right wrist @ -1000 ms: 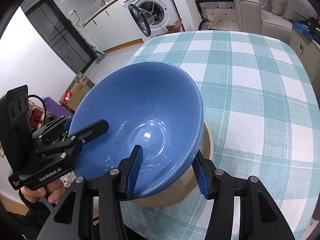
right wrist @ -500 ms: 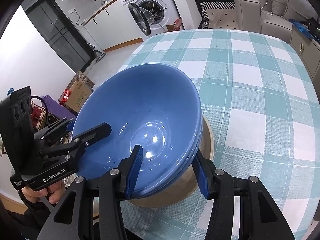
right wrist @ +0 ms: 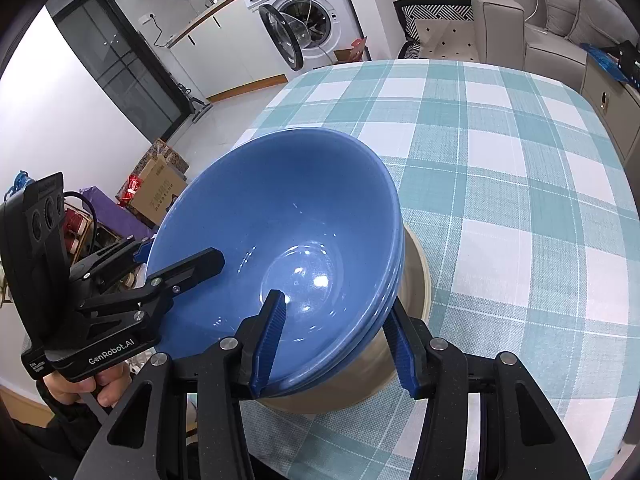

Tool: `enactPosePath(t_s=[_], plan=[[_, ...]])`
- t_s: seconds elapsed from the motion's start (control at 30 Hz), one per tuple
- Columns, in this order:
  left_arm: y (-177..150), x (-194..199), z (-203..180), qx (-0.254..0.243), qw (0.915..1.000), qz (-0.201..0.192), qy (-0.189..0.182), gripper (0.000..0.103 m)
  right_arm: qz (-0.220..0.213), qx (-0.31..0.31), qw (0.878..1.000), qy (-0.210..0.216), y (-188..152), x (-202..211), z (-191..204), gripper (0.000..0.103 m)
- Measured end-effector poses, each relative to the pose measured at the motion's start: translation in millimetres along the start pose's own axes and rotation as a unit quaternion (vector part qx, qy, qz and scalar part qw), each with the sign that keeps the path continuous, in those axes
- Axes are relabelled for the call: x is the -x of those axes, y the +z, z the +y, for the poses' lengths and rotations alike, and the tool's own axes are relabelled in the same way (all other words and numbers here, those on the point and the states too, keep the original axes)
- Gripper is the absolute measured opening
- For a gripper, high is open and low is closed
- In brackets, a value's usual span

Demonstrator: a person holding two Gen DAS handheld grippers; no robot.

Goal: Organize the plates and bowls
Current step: 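Set the nested blue bowls down onto the beige plate stack with both grippers, then open both grippers to release the blue bowls on the plates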

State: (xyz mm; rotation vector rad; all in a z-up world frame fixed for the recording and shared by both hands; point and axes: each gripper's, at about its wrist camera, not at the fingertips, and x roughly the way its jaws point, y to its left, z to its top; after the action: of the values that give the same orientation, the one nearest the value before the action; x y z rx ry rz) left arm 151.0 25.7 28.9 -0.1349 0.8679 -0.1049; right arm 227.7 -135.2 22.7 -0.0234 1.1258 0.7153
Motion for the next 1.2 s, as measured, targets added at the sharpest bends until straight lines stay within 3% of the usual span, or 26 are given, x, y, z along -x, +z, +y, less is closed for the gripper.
enactPosePath(t_s=[0.6,0.73,0.83,1.03,1.13,1.2], plan=[[0,0,1,0.008,0.9999,0.0,-0.007,0.05,-0.009,0.003,1.0,-0.003,3,5,3,0.051],[0,0,1,0.007,0.9999,-0.002,-0.013,0.053,-0.012,0.003,1.0,-0.005,3,5,2,0.051],[-1,4,1,-0.002,0.9999,-0.011,-0.012,0.065,-0.015,0.004,1.0,-0.01,2,6,0,0.051],[-2,6,1,-0.007,0.9998,-0.014,-0.015,0.067,-0.02,0.006,1.0,-0.011,0,8,0,0.052],[-1,8,2,-0.004,0.9997,-0.018,-0.015,0.071,-0.027,0.013,0.999,-0.012,-1,11,1,0.057],[-2,11,1,-0.006,0.9996,-0.026,-0.013,0.078,-0.035,0.021,0.999,-0.013,-3,15,3,0.072]])
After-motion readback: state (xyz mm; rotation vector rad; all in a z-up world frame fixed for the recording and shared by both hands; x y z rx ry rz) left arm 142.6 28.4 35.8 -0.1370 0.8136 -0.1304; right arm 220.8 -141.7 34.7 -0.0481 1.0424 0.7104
